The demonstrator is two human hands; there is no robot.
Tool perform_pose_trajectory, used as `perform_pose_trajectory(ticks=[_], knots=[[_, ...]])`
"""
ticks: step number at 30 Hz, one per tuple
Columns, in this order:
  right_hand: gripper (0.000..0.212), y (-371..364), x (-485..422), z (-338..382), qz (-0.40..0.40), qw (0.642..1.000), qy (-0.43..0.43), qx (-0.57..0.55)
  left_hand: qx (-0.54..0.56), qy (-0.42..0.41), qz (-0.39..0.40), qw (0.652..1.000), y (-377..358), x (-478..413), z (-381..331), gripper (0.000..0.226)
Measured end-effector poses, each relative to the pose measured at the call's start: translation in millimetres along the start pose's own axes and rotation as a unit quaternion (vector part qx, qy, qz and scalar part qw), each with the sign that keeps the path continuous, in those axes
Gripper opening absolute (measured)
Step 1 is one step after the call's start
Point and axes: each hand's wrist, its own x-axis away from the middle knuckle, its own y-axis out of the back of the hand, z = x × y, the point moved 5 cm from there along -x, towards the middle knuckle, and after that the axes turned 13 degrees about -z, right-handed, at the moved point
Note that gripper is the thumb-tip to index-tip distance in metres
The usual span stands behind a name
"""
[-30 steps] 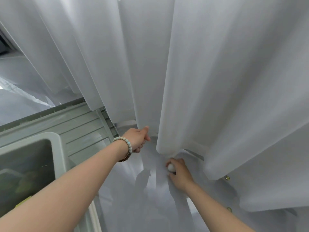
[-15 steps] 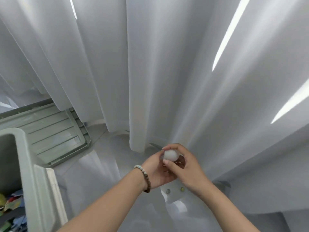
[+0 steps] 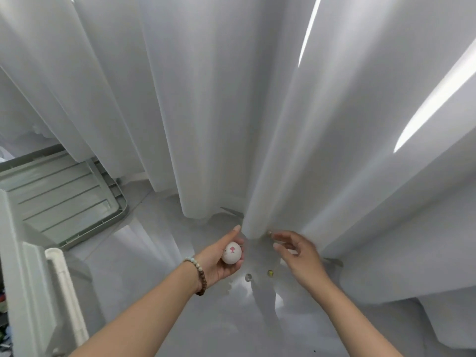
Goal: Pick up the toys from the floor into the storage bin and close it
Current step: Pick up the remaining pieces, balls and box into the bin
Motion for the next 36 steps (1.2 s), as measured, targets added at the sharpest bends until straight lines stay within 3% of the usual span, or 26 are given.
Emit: perform_pose_trajectory(ticks=[8, 16, 21, 27, 30, 36], knots=[[0.053, -45, -48, -76, 0.085, 0.975, -0.005, 0.207, 0.01, -0.009, -0.048, 0.999, 11, -16, -7, 0.03], [0.042, -61, -69, -94, 0.069, 0.958, 0.036, 0.275, 0.023, -0.028, -0.074, 0.997, 21, -28, -12, 0.028], [0.023, -53, -41, -106, 0.059, 0.966, 0.042, 0.248, 0.031, -0.016, -0.104, 0.994, 31, -29, -7, 0.029], [0.043, -54, 5, -111, 0.1, 0.984, -0.016, 0.144, 0.008, -0.024, -0.111, 0.994, 33, -27, -3, 0.029], [0.044, -67, 16, -105, 0.104, 0.983, -0.004, 0.15, 0.003, -0.024, -0.112, 0.993, 35, -27, -3, 0.029], [0.013, -93, 22, -95, 0.056, 0.985, 0.011, 0.165, -0.001, -0.029, -0.106, 0.994, 32, -26, -7, 0.03]])
